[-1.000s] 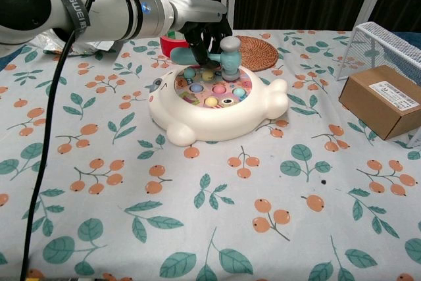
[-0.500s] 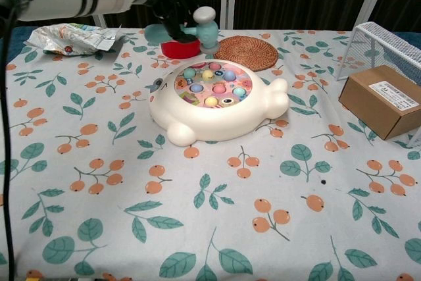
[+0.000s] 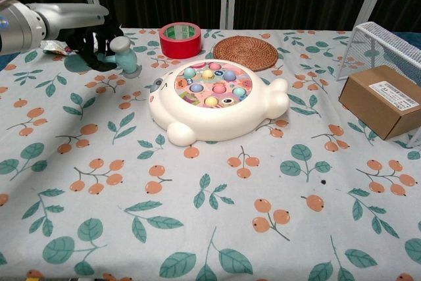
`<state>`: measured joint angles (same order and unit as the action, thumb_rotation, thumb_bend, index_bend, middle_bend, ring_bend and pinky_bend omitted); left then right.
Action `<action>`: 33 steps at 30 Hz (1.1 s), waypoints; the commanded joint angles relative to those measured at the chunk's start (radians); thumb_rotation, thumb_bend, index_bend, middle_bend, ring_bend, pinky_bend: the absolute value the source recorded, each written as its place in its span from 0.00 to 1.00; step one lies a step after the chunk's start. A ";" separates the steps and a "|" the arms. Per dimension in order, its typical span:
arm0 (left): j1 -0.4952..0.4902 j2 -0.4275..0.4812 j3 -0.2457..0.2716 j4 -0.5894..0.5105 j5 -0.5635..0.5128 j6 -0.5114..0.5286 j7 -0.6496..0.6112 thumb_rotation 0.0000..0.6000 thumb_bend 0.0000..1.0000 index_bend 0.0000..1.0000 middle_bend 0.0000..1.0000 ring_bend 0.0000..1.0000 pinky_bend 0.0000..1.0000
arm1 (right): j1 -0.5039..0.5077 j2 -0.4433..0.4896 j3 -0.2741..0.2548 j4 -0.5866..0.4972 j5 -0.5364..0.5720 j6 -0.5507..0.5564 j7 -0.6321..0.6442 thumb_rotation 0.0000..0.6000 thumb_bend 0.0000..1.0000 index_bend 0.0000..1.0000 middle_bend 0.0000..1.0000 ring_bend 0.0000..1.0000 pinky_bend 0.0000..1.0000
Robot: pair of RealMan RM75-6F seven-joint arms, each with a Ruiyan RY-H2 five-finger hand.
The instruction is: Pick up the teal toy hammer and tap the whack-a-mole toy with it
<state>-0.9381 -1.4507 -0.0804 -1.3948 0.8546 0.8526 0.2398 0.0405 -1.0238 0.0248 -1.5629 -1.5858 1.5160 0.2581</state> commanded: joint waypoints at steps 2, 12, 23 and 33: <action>0.018 -0.031 -0.001 0.049 0.022 -0.031 -0.034 1.00 0.47 0.63 0.54 0.43 0.43 | 0.000 0.000 -0.001 -0.005 -0.001 0.000 -0.005 1.00 0.18 0.01 0.08 0.00 0.00; 0.049 -0.093 -0.012 0.142 0.062 -0.072 -0.085 1.00 0.47 0.56 0.49 0.37 0.35 | -0.007 0.004 -0.006 -0.021 0.001 0.007 -0.024 1.00 0.18 0.01 0.08 0.00 0.00; 0.079 -0.093 -0.018 0.151 0.121 -0.098 -0.123 1.00 0.47 0.40 0.40 0.30 0.30 | -0.015 0.007 -0.009 -0.034 -0.003 0.019 -0.036 1.00 0.19 0.01 0.08 0.00 0.00; 0.109 -0.074 -0.022 0.121 0.165 -0.091 -0.145 1.00 0.45 0.31 0.35 0.26 0.29 | -0.014 0.011 -0.009 -0.042 -0.006 0.021 -0.044 1.00 0.19 0.01 0.08 0.00 0.00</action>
<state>-0.8322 -1.5271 -0.1026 -1.2710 1.0165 0.7589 0.0976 0.0261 -1.0130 0.0158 -1.6046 -1.5920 1.5368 0.2142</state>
